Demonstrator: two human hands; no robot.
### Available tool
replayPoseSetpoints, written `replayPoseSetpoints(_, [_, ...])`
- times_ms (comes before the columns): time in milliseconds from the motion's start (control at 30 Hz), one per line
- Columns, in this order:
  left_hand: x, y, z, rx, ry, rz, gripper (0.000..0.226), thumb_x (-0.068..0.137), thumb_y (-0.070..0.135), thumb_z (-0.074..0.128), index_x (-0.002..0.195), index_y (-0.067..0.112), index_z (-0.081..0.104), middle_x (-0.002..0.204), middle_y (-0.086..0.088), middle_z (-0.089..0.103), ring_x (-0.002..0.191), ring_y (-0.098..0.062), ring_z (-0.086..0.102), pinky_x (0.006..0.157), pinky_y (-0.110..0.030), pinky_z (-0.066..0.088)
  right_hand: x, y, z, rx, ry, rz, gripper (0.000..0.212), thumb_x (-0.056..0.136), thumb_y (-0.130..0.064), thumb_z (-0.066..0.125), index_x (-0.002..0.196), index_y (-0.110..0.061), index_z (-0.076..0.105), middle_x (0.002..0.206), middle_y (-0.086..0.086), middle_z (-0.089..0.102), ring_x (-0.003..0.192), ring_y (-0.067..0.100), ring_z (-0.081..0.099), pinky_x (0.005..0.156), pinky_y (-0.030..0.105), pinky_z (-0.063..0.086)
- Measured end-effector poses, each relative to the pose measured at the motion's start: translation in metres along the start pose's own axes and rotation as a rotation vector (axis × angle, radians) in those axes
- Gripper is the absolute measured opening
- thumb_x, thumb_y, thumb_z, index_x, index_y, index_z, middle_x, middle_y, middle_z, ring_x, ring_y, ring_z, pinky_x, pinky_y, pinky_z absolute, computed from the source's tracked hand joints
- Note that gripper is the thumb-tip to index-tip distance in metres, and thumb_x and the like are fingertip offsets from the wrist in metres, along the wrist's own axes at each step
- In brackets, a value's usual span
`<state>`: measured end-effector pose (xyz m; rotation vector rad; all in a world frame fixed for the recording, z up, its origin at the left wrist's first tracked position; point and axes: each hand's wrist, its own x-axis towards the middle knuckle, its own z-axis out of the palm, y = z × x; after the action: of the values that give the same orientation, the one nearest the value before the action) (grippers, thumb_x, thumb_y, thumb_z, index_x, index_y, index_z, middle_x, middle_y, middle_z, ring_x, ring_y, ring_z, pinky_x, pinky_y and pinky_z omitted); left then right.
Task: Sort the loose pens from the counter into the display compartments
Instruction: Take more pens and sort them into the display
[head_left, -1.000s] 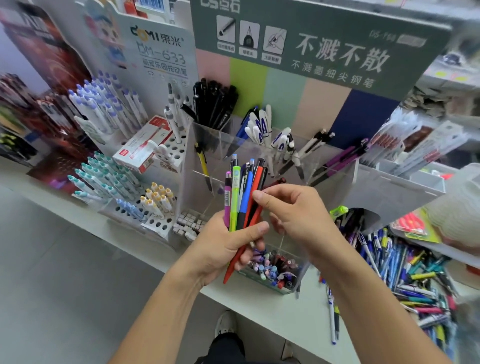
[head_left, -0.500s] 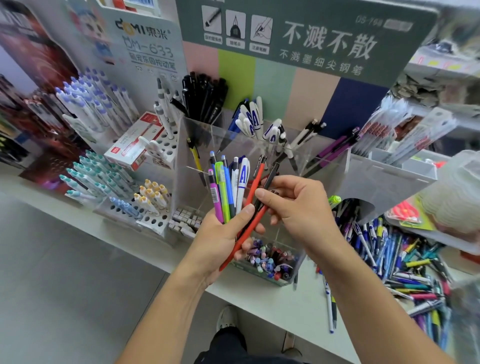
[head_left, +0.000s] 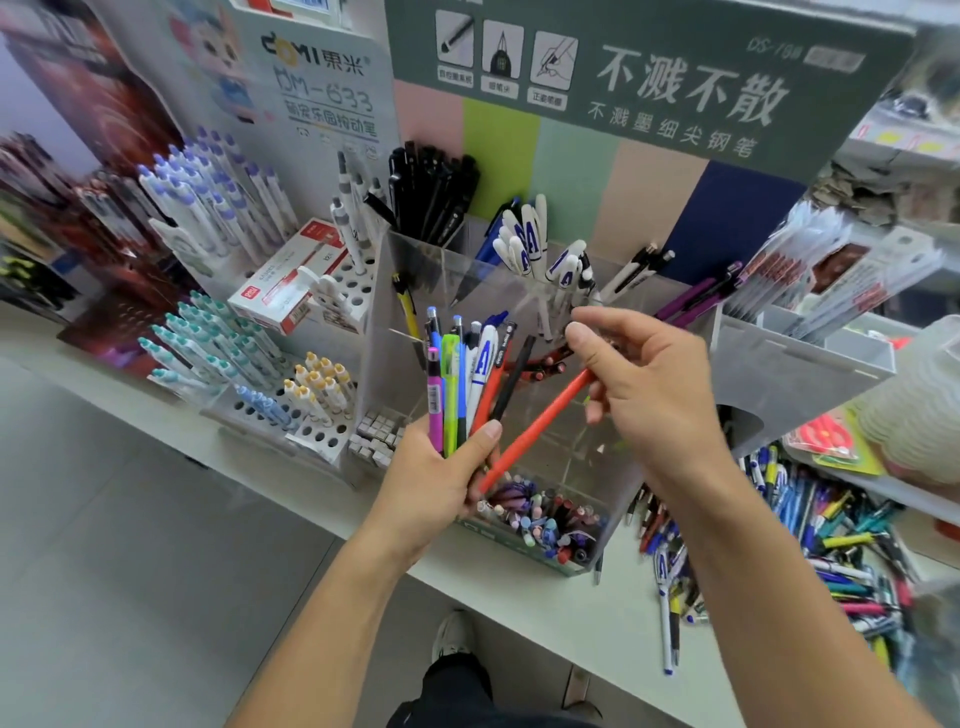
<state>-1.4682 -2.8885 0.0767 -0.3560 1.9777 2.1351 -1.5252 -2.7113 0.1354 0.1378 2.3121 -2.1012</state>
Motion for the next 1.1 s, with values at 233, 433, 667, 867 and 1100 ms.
replayPoseSetpoints(233, [-0.001, 0.003, -0.009, 0.010, -0.233, -0.014, 0.028, 0.096, 0.027, 0.062, 0.081, 0.004, 0.056, 0.067, -0.011, 0.045, 0.048, -0.012, 0.035, 0.042, -0.021, 0.028, 0.021, -0.016, 0.002, -0.212, -0.374, 0.144, 0.013, 0.089, -0.020, 0.075, 0.095, -0.008, 0.078, 0.064, 0.008, 0.055, 0.044, 0.013, 0.039, 0.036, 0.019, 0.036])
replayPoseSetpoints(433, [-0.004, 0.000, -0.009, -0.353, -0.276, -0.167, 0.029, 0.094, 0.036, 0.059, 0.104, 0.010, 0.066, 0.071, -0.002, 0.049, 0.050, -0.008, 0.032, 0.037, -0.015, 0.022, 0.017, -0.024, -0.001, -0.008, -0.398, 0.200, 0.013, 0.088, -0.015, 0.072, 0.094, -0.004, 0.076, 0.076, 0.013, 0.063, 0.042, 0.007, 0.037, 0.033, 0.016, 0.034])
replayPoseSetpoints(667, [0.000, -0.014, -0.018, -0.325, -0.145, -0.150, 0.025, 0.092, 0.034, 0.061, 0.101, 0.010, 0.056, 0.069, 0.000, 0.044, 0.045, -0.007, 0.031, 0.035, -0.015, 0.023, 0.016, -0.054, -0.018, 0.062, -0.112, -0.269, 0.006, 0.093, -0.011, 0.067, 0.087, -0.011, 0.070, 0.063, -0.002, 0.067, 0.045, 0.009, 0.054, 0.042, 0.018, 0.048])
replayPoseSetpoints(867, [0.000, -0.011, -0.025, -0.222, -0.121, -0.094, 0.020, 0.093, 0.035, 0.062, 0.087, 0.018, 0.054, 0.062, 0.001, 0.035, 0.043, -0.008, 0.029, 0.035, -0.016, 0.023, 0.034, -0.044, -0.017, -0.397, 0.024, -0.644, 0.006, 0.091, -0.009, 0.073, 0.097, -0.011, 0.072, 0.083, 0.005, 0.070, 0.061, 0.012, 0.069, 0.057, 0.019, 0.055])
replayPoseSetpoints(1100, [-0.003, -0.005, -0.029, -0.195, -0.115, -0.117, 0.033, 0.090, 0.042, 0.062, 0.095, 0.010, 0.056, 0.058, 0.001, 0.036, 0.040, -0.009, 0.031, 0.034, -0.017, 0.023, 0.057, -0.010, -0.018, -0.851, -0.150, -0.853, 0.010, 0.089, -0.002, 0.071, 0.098, -0.004, 0.072, 0.092, 0.008, 0.068, 0.076, 0.022, 0.061, 0.078, 0.038, 0.053])
